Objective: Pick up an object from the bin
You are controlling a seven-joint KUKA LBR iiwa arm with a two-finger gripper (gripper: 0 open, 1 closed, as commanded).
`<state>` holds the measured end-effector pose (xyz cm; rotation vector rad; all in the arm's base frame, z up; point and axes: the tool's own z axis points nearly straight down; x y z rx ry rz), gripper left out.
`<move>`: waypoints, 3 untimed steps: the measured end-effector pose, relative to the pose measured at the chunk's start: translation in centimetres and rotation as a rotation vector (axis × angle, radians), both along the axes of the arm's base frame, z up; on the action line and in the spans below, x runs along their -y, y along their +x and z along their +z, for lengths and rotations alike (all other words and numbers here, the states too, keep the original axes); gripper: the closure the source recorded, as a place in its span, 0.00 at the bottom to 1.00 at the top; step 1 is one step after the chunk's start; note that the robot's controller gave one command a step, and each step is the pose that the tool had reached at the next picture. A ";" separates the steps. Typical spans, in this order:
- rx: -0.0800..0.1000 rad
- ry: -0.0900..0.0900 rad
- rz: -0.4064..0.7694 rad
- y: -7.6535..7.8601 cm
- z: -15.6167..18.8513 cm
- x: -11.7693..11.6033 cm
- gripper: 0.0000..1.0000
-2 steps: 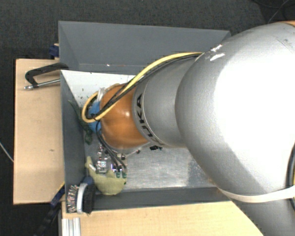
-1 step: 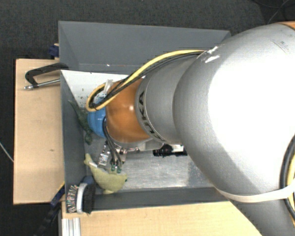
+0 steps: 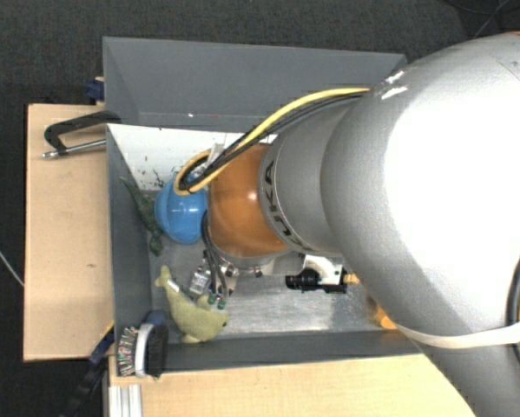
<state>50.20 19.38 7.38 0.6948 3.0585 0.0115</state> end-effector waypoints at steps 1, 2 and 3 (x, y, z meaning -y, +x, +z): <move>0.000 -0.002 0.000 0.0 -0.1 0.1 0.00; 0.001 -0.002 -0.239 0.8 6.4 3.4 0.00; 0.002 -0.003 -0.059 7.4 -0.1 -1.1 0.00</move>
Offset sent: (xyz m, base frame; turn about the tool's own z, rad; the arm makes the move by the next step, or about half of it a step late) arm 0.0000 0.0000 0.0000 0.0000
